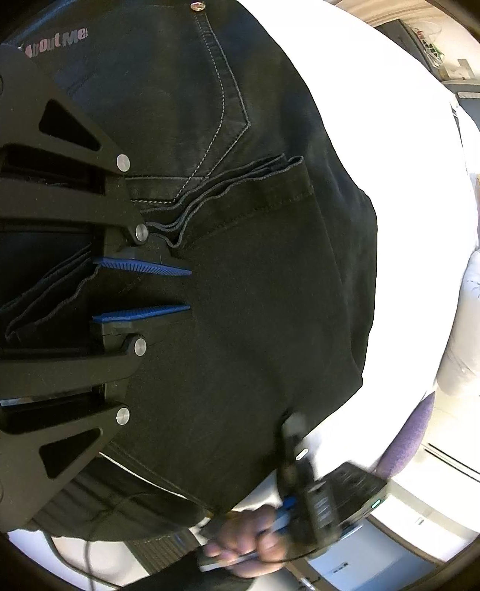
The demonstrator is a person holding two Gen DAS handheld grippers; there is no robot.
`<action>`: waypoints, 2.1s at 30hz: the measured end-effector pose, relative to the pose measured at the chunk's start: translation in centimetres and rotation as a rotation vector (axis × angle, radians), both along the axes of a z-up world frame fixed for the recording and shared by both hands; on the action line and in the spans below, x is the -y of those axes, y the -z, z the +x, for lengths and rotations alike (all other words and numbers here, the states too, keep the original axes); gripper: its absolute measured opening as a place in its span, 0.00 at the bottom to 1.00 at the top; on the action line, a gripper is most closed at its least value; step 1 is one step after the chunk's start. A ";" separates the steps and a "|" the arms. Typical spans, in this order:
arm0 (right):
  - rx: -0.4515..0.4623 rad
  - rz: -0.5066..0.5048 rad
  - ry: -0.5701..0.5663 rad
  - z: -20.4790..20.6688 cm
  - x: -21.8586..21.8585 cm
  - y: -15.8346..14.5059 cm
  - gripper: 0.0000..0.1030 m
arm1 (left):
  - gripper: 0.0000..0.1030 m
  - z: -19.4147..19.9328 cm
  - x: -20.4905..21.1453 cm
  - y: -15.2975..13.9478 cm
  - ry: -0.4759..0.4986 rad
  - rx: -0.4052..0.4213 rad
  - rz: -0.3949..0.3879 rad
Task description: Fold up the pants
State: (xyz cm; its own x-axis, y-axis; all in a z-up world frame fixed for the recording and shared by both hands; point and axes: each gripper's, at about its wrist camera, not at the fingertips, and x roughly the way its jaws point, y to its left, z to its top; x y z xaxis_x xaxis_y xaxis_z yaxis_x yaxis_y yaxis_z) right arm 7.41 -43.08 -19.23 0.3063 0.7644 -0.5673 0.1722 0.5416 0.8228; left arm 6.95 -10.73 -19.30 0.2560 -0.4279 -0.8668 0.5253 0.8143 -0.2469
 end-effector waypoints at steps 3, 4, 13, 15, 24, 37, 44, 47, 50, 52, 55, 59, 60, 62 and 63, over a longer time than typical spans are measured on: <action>0.004 0.000 0.000 -3.4 -0.4 -0.5 0.02 | 0.16 -0.2 -0.5 0.1 -0.004 0.000 -0.005; 0.004 0.004 0.004 -4.4 -0.6 -0.5 0.02 | 0.16 -0.2 -0.5 0.1 -0.006 0.002 -0.006; 0.018 0.019 0.070 -9.5 -0.1 0.8 0.00 | 0.16 -0.4 -0.8 0.0 -0.015 0.011 -0.026; -0.003 0.000 0.091 -9.7 0.1 0.4 0.00 | 0.16 -0.5 -1.0 0.0 -0.018 0.014 -0.032; 0.126 -0.094 0.149 -10.4 -3.0 -2.8 0.66 | 0.16 -2.5 -3.5 -2.8 -0.052 0.062 -0.073; 0.226 0.079 0.156 -6.7 -11.7 -7.8 0.65 | 0.16 -11.0 -27.6 -5.5 -0.637 0.027 -0.362; 0.218 0.134 0.071 -3.9 -16.7 -7.3 0.65 | 0.37 -12.8 -33.6 -0.8 -0.848 -0.155 -0.575; 0.223 0.170 0.085 -3.2 -17.1 -7.6 0.65 | 0.72 -12.7 -34.3 0.1 -0.873 -0.165 -0.652; 0.221 0.159 0.095 -2.8 -17.2 -7.7 0.68 | 0.72 -11.9 -34.5 1.2 -0.872 -0.194 -0.713; 0.216 0.165 0.100 -3.1 -16.9 -7.5 0.68 | 0.72 -11.3 -34.8 2.2 -0.886 -0.220 -0.750; 0.214 0.169 0.100 -3.2 -16.9 -7.4 0.68 | 0.72 -10.4 -34.0 3.0 -0.900 -0.233 -0.785; 0.217 0.185 0.102 -2.9 -16.9 -7.4 0.68 | 0.70 -9.8 -34.5 4.1 -0.925 -0.250 -0.839; 0.218 0.192 0.101 -2.9 -16.9 -7.3 0.68 | 0.70 -9.7 -34.6 4.2 -0.929 -0.253 -0.846; 0.215 0.193 0.093 -2.8 -17.0 -7.3 0.68 | 0.65 -9.7 -34.8 4.4 -0.938 -0.259 -0.860; 0.211 0.188 0.086 -2.6 -17.1 -7.3 0.68 | 0.52 -9.3 -35.0 4.7 -0.937 -0.263 -0.860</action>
